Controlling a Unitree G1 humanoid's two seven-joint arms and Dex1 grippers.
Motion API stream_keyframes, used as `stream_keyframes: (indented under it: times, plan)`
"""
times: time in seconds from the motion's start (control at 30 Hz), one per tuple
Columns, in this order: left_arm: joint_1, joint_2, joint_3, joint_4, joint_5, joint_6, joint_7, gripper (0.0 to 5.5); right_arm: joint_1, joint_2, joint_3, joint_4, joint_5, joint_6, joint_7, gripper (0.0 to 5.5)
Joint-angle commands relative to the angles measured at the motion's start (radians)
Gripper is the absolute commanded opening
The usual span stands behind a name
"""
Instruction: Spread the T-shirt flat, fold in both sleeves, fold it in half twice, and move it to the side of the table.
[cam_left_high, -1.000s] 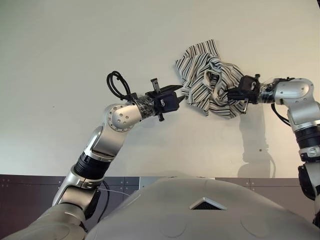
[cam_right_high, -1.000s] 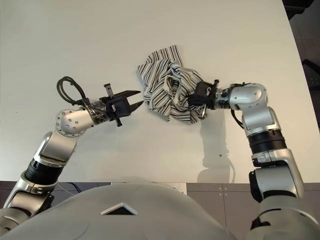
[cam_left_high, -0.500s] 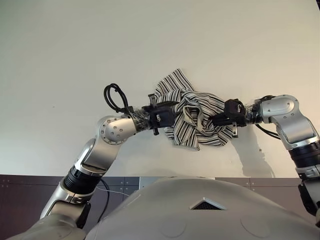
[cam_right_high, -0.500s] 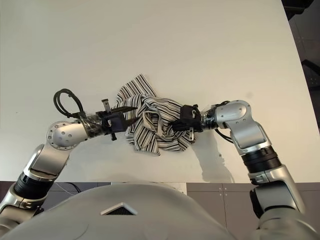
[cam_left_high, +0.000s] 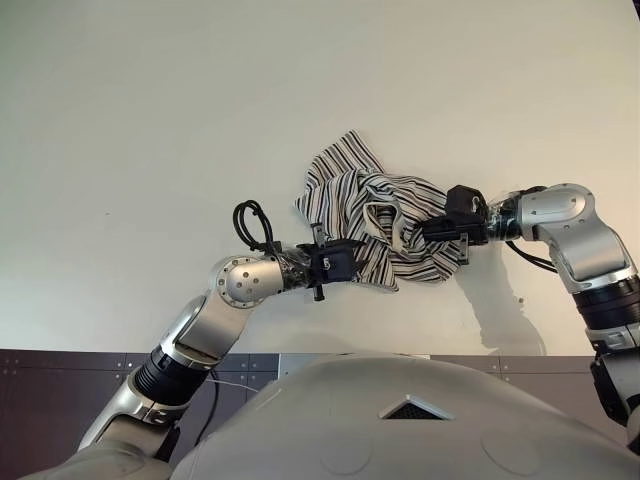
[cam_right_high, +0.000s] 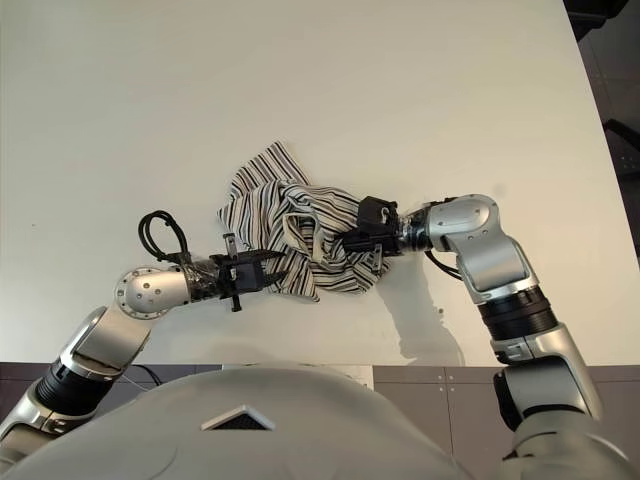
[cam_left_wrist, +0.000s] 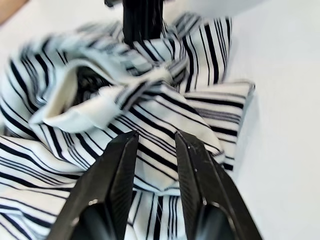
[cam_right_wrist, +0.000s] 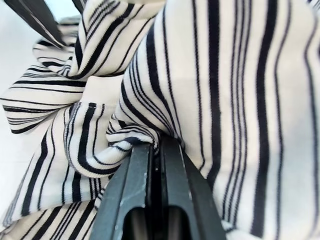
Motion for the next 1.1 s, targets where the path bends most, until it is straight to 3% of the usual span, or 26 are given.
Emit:
stream_keyframes:
  times: [0.03, 0.27, 0.47, 0.7, 1.1]
  plan:
    - [0.010, 0.089, -0.004, 0.135, 0.099, -0.084, 0.029, 1.32, -0.014, -0.016, -0.044, -0.076, 0.040, 0.048, 0.000, 0.13]
    - [-0.041, 0.167, 0.100, 0.239, 0.073, -0.247, 0.051, 1.32, 0.062, -0.042, -0.063, -0.165, 0.052, 0.078, -0.020, 0.13]
    - [-0.074, 0.112, 0.221, 0.124, -0.143, -0.174, 0.009, 1.32, 0.076, -0.038, -0.072, -0.166, 0.056, 0.081, -0.045, 0.13]
    - [-0.004, 0.090, 0.168, 0.015, -0.132, -0.085, 0.004, 1.32, 0.075, -0.038, -0.078, -0.153, 0.057, 0.075, -0.058, 0.13]
    - [-0.011, 0.068, 0.123, 0.095, -0.002, -0.144, 0.052, 1.32, 0.069, -0.028, -0.071, -0.143, 0.056, 0.069, -0.065, 0.13]
